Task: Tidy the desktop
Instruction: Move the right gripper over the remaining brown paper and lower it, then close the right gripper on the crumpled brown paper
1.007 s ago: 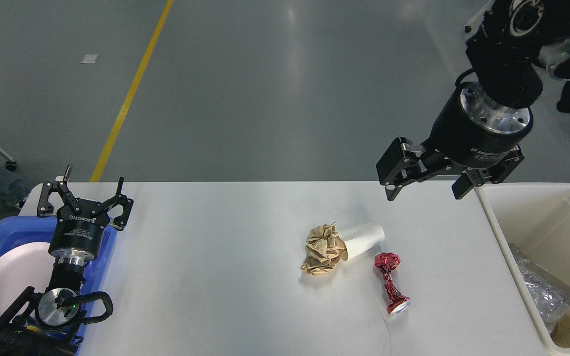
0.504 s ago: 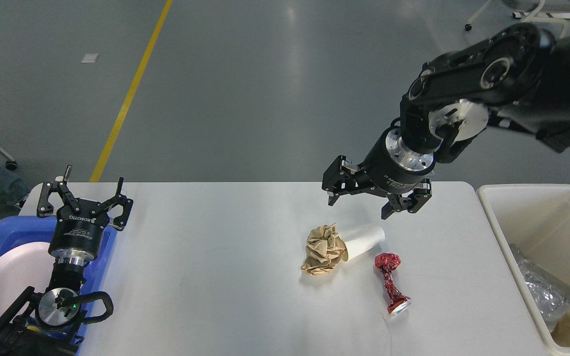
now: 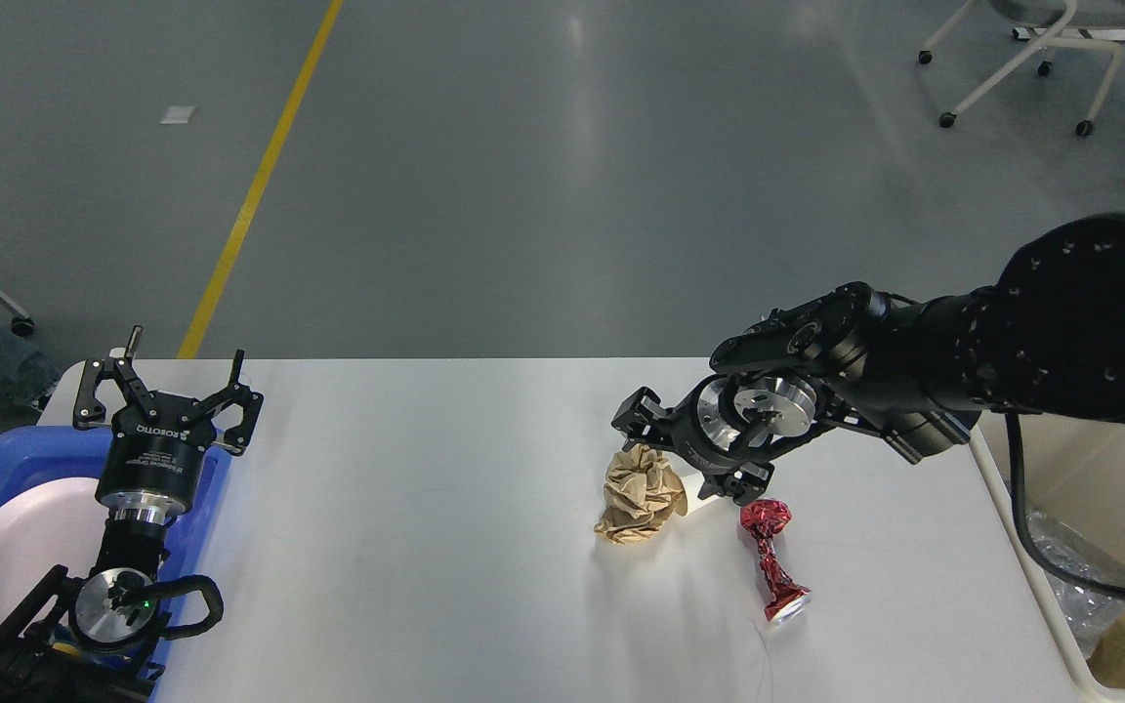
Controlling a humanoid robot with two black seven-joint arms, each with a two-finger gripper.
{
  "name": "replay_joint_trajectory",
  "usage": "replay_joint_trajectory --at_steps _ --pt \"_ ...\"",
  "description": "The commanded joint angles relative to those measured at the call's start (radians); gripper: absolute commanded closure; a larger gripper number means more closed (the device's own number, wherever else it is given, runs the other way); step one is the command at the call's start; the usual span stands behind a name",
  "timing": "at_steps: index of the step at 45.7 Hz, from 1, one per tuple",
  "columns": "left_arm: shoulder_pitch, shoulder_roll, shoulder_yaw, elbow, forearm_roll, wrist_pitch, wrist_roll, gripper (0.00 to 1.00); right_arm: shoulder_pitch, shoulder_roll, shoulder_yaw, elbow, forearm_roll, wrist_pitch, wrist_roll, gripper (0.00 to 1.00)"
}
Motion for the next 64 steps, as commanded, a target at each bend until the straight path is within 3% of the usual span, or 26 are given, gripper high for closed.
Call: replay_joint_trajectory --at_steps 1,9,24,55,60,64 --pt "0.0 0.0 0.0 0.0 0.0 0.0 0.0 0.04 -0.082 0.013 0.0 -0.059 0.156 -0.07 0.0 0.02" --pt "0.0 0.0 0.0 0.0 0.0 0.0 0.0 0.04 -0.131 0.019 0.042 -0.092 0.224 -0.164 0.002 0.02" --pt "0.0 0.0 0.0 0.0 0.0 0.0 0.0 0.04 -0.205 0.034 0.157 -0.156 0.221 -0.173 0.003 0.0" --pt "0.0 0.0 0.0 0.0 0.0 0.0 0.0 0.04 -0.371 0.083 0.155 -0.343 0.13 -0.211 0.012 0.0" --pt "0.0 0.0 0.0 0.0 0.0 0.0 0.0 0.04 -0.382 0.086 0.158 -0.348 0.132 -0.211 0.012 0.06" --pt "0.0 0.0 0.0 0.0 0.0 0.0 0.0 0.04 -0.386 0.088 0.186 -0.345 0.135 -0.21 0.012 0.24"
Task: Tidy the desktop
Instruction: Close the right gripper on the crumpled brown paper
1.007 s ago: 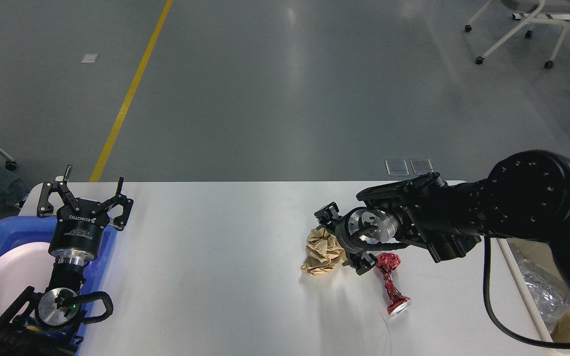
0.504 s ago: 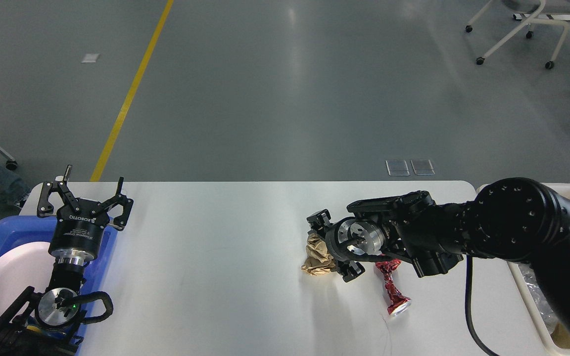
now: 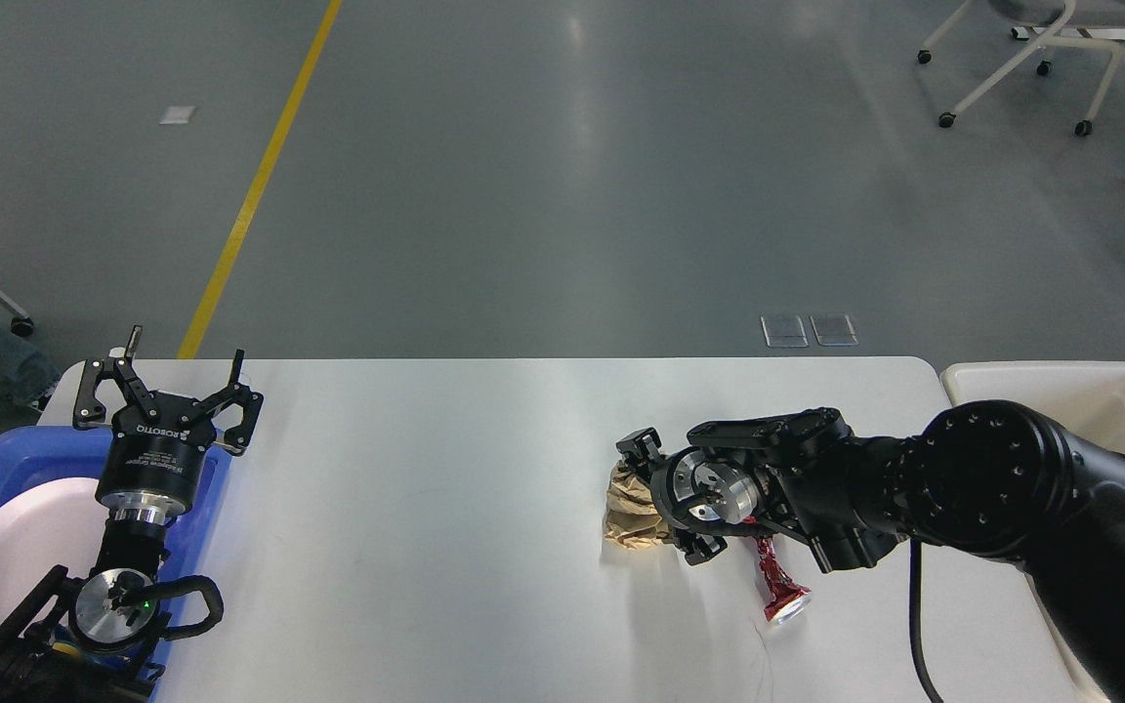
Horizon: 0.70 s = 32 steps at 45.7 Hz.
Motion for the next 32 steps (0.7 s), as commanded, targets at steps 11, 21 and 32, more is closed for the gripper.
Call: replay_joint_trajectory --at_steps 11,21,32 --pt "0.0 0.0 0.0 0.0 0.0 0.0 0.0 0.04 -0.009 0.002 0.06 0.013 0.012 0.001 -0.002 0.78" --pt "0.0 0.0 0.0 0.0 0.0 0.0 0.0 0.04 0.005 0.0 0.059 0.016 0.009 0.004 -0.005 1.0" --pt "0.0 0.0 0.0 0.0 0.0 0.0 0.0 0.04 0.01 0.0 0.06 0.034 0.01 0.016 -0.009 1.0"
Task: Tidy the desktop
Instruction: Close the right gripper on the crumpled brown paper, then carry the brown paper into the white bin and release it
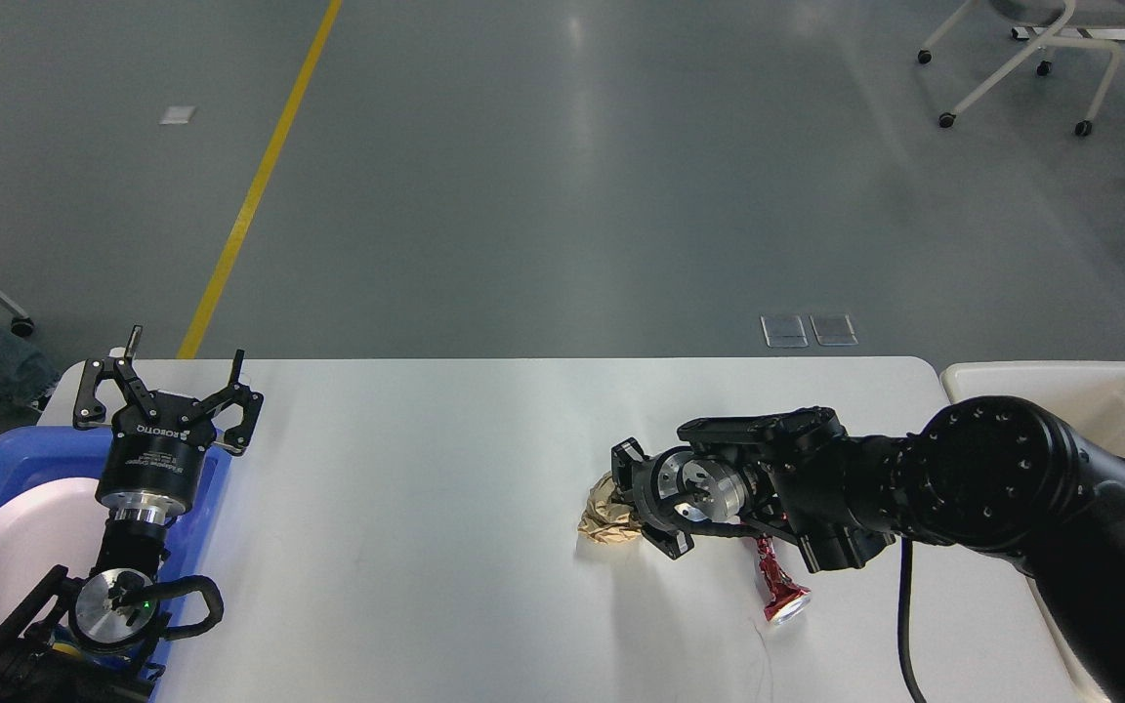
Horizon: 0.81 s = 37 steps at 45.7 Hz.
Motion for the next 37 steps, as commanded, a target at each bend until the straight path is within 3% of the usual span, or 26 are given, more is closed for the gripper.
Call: replay_joint_trajectory --at_steps 1,11,26,32,37 --pt "0.0 0.0 0.0 0.0 0.0 0.0 0.0 0.04 0.004 -0.001 0.001 0.023 0.003 0.011 -0.002 1.0" --pt "0.0 0.0 0.0 0.0 0.0 0.0 0.0 0.04 0.048 -0.012 -0.004 0.078 0.029 0.012 -0.003 1.0" --pt "0.0 0.0 0.0 0.0 0.0 0.0 0.0 0.04 0.422 -0.156 -0.091 0.511 0.025 0.037 -0.002 1.0" --pt "0.0 0.0 0.0 0.0 0.0 0.0 0.0 0.04 0.66 -0.173 -0.2 0.695 0.022 0.116 0.003 1.0" --pt "0.0 0.0 0.0 0.0 0.0 0.0 0.0 0.04 0.838 -0.219 -0.275 0.782 0.017 0.249 0.003 1.0"
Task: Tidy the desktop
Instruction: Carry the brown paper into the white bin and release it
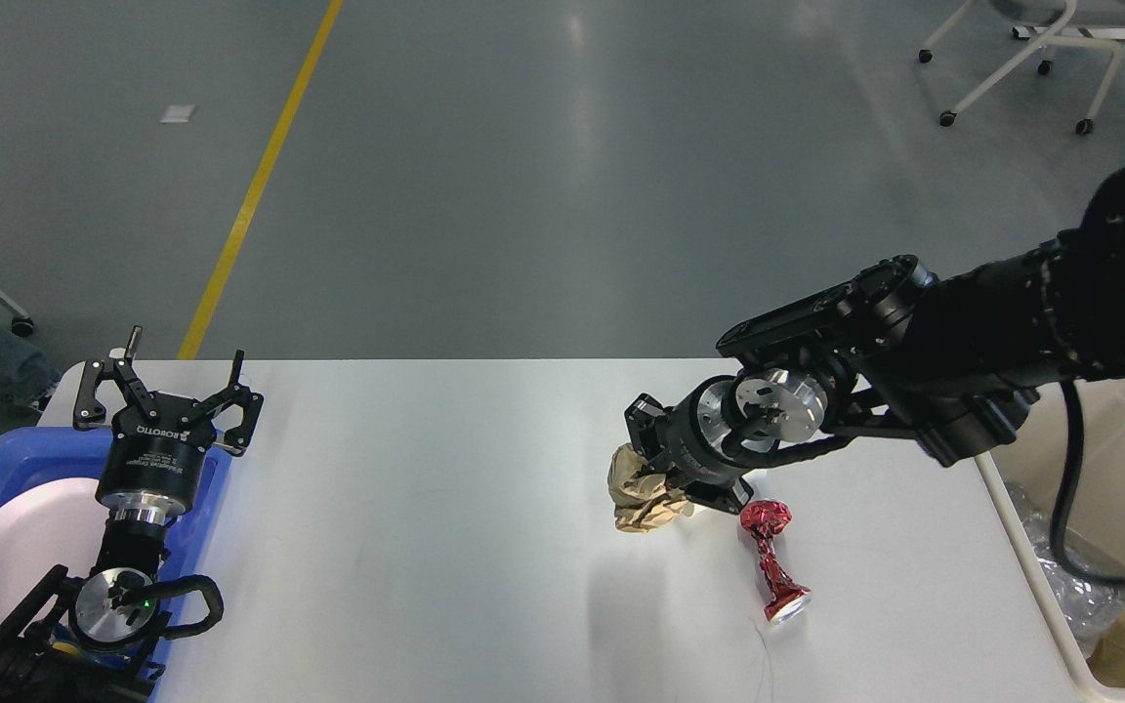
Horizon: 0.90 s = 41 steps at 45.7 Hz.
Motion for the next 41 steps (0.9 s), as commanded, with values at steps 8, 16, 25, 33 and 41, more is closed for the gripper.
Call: replay_joint_trajectory --at_steps 8,16,25,33,41 --pt "0.0 0.0 0.0 0.0 0.0 0.0 0.0 0.04 0.411 -0.103 -0.168 0.178 -0.178 0.378 0.002 1.0" --pt "0.0 0.0 0.0 0.0 0.0 0.0 0.0 0.04 0.575 -0.146 -0.177 0.31 -0.384 0.496 0.004 1.0" --pt "0.0 0.0 0.0 0.0 0.0 0.0 0.0 0.04 0.606 -0.16 -0.179 0.339 -0.421 0.519 0.004 1.0" --pt "0.0 0.0 0.0 0.0 0.0 0.0 0.0 0.04 0.595 -0.193 -0.211 0.32 -0.418 0.503 0.004 1.0" --pt "0.0 0.0 0.0 0.0 0.0 0.0 0.0 0.04 0.548 -0.242 -0.38 0.273 -0.419 0.466 0.004 1.0"
